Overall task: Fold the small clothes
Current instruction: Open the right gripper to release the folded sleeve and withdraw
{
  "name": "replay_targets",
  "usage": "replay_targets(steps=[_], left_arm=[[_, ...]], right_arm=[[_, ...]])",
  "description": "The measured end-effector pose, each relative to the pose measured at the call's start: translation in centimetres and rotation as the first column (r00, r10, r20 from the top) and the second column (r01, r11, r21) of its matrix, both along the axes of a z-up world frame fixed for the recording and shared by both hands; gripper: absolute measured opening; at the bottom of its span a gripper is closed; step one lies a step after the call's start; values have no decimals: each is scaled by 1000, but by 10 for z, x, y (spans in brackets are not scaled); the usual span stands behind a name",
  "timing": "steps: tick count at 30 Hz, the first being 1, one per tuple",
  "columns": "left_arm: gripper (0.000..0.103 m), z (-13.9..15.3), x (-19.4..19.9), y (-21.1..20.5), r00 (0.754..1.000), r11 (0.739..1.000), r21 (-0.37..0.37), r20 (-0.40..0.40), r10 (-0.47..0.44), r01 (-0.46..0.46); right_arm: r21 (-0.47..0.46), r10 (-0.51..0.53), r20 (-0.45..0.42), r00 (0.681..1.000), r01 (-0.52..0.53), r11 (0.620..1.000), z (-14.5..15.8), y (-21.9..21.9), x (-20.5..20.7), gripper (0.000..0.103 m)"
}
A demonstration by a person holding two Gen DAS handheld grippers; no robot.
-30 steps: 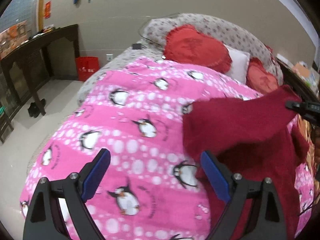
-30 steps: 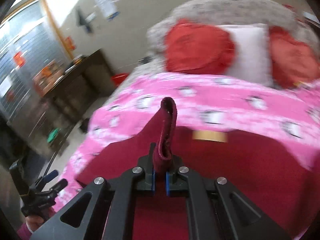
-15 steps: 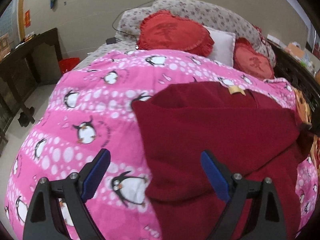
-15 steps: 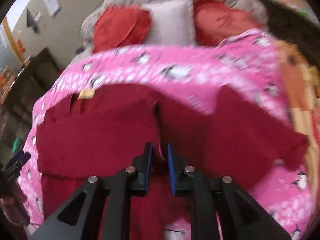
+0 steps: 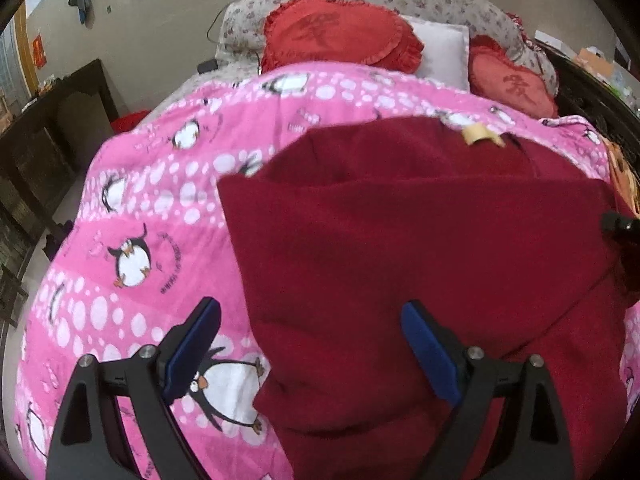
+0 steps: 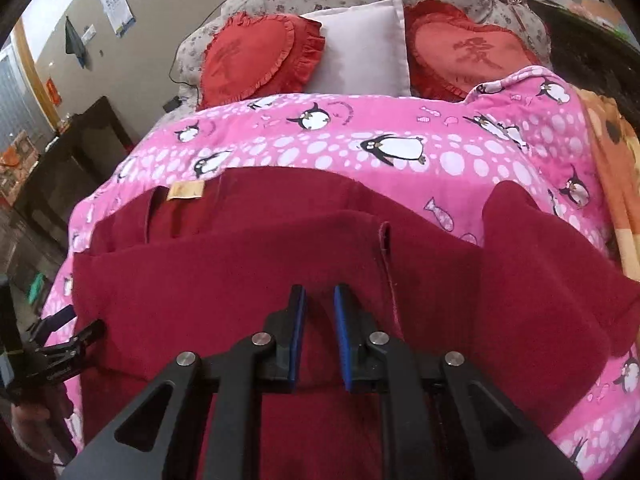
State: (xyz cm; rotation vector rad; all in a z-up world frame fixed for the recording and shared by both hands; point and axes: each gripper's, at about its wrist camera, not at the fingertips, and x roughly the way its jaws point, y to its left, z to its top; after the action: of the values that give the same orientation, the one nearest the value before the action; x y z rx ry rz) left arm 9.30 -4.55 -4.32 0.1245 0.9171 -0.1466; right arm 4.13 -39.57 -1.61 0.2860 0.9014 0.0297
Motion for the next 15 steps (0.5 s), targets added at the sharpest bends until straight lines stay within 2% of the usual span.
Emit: replay_targets(steps=[2, 7, 10, 12, 15], left_arm=[[94, 9, -4, -2, 1000, 1000, -3, 24, -6, 6], [94, 23, -8, -11, 999, 999, -36, 47, -27, 28], [94, 25, -10, -20, 998, 999, -30, 50, -43, 44], [94, 24, -10, -25, 998, 998, -24, 45, -49, 50], [95, 22, -11, -30, 998, 998, -25, 39, -53, 54]], right_arm=[[14, -34, 18, 999, 33, 999, 9, -17, -10, 0], [131, -142, 34, 989, 137, 982, 20, -84, -50, 1], [216, -236, 35, 971, 223, 951, 23, -133, -76, 3], [223, -303, 29, 953, 289, 931, 22, -160, -89, 9], [265, -388, 27, 921, 368, 891, 20, -199, -106, 10]])
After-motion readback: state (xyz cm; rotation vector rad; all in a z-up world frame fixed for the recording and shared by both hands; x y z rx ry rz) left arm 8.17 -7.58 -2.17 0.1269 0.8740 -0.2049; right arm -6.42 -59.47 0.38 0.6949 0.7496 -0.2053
